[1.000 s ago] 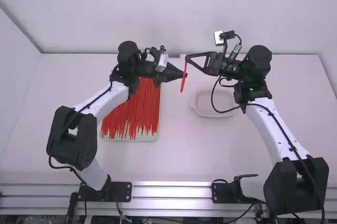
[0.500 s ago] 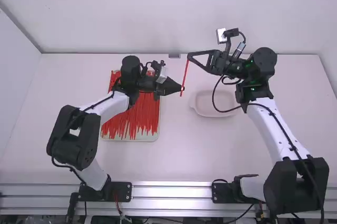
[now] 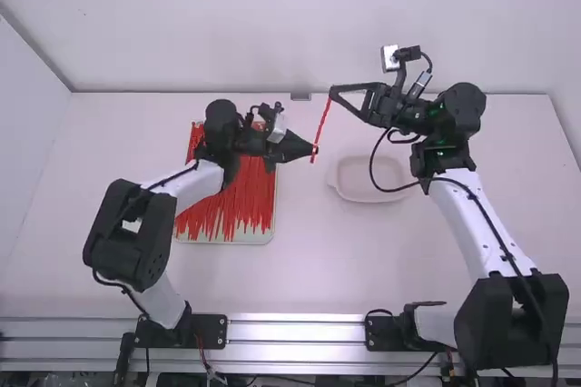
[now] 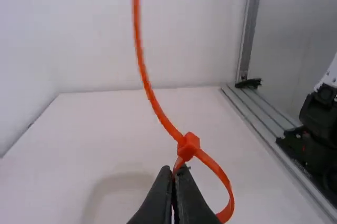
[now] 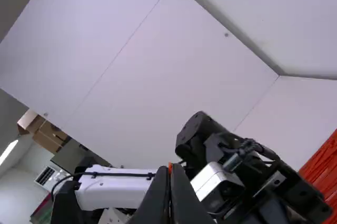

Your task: Fasten the cable tie

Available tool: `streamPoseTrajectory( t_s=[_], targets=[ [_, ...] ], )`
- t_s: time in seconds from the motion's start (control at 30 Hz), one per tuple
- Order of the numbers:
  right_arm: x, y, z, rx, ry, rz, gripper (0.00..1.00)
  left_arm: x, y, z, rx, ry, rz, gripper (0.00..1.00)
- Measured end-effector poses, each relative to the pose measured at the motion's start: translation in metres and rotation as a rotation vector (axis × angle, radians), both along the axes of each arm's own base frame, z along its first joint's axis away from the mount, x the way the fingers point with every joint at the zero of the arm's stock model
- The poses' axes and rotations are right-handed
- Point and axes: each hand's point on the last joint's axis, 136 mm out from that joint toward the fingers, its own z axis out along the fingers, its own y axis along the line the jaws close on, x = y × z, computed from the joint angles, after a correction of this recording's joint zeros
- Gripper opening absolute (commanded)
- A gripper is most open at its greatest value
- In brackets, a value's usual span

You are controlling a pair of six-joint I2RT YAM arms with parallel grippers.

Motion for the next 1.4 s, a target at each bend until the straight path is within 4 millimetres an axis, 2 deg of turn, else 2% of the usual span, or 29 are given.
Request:
streamPoseTrajectory(
  t_s=[0.1,0.2,0.37,0.5,0.73,0.97,1.4],
  targets=[
    [-0.003,-0.001,0.002,-0.006,-0.017,0.008,0.42,-0.005,0.004,0.023,-0.052,-0.073,-0.002,0.02],
    [-0.006,-0.003,0.001,-0.017,-0.025,0.024,0.49,-0.01,0.009,0.041,-0.084,-0.099,-0.006,0.02],
    [-0.008,-0.009,-0.002,-0.034,-0.028,0.042,0.54,-0.009,0.021,0.075,-0.117,-0.065,-0.001,0.02],
    [-0.013,-0.005,-0.003,-0.04,-0.032,0.068,0.54,-0.004,0.022,0.091,-0.115,0.014,-0.006,0.02],
    [-0.025,0.014,-0.003,-0.044,-0.054,0.128,0.55,0.001,0.019,0.107,-0.11,0.075,-0.017,0.02],
    [-0.026,0.015,-0.003,-0.043,-0.054,0.132,0.55,-0.005,0.011,0.12,-0.118,0.045,-0.044,0.02],
    [-0.024,0.015,-0.002,-0.038,-0.053,0.119,0.54,-0.013,-0.009,0.113,-0.1,0.081,-0.091,0.02]
  ],
)
